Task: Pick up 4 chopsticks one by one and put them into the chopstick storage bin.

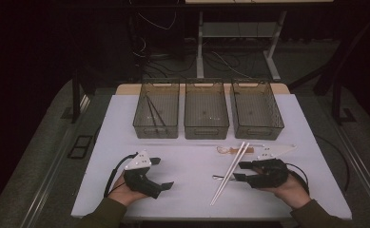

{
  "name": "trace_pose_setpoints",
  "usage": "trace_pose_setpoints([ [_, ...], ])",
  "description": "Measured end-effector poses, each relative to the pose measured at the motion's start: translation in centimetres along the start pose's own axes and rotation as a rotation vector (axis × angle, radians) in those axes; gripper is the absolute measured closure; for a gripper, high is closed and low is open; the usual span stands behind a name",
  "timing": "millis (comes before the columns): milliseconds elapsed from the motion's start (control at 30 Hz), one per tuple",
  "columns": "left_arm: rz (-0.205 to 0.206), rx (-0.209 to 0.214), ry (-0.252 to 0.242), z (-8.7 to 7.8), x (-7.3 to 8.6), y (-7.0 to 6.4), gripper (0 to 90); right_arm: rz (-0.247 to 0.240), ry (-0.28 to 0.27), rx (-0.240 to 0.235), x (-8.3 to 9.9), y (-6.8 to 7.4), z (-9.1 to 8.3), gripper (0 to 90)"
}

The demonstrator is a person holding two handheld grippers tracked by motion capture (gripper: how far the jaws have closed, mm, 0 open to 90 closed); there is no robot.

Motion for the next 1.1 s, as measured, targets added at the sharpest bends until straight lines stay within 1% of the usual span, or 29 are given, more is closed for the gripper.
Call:
trace_pose_setpoints([
  [67, -0.001, 0.000, 0.004, 0.0, 0.0, 0.0, 0.0, -0.001, 0.015, -0.007, 0.5, 0.3, -0.1, 57.5],
  [133, 0.003, -0.001, 0.008, 0.0, 0.0, 0.0, 0.0, -0.013, 0.030, -0.013, 0.9, 0.6, 0.0, 61.3],
  [200, 0.005, -0.002, 0.007, 0.0, 0.0, 0.0, 0.0, -0.013, 0.043, -0.029, 1.2, 0.8, 0.2, 65.7],
  [333, 0.006, 0.000, 0.007, 0.0, 0.0, 0.0, 0.1, -0.033, 0.083, -0.065, 1.7, 1.2, 0.9, 73.7],
  [467, 0.010, 0.003, 0.010, 0.1, 0.0, 0.0, 0.1, -0.042, 0.114, -0.096, 2.1, 1.6, 1.6, 80.8],
  [633, 0.006, 0.002, 0.010, 0.1, 0.0, -0.1, 0.1, -0.046, 0.130, -0.129, 2.3, 2.2, 2.4, 87.7],
  [800, 0.008, 0.002, 0.013, 0.1, 0.0, -0.1, 0.1, -0.069, 0.160, -0.169, 2.6, 3.0, 3.4, 89.9],
  [1100, 0.007, 0.003, 0.016, 0.2, 0.1, -0.1, 0.1, -0.098, 0.194, -0.196, 2.8, 4.2, 4.9, 89.9],
])
Point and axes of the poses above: each handheld gripper's, and its own axes: z roughly forward along the jaws, x roughly out of its underside, y roughly to its left, the point moved 1 cm from there along z, roughly forward along the jaws, and after that the axes turned 13 degrees about -y, right-handed, at the moved point
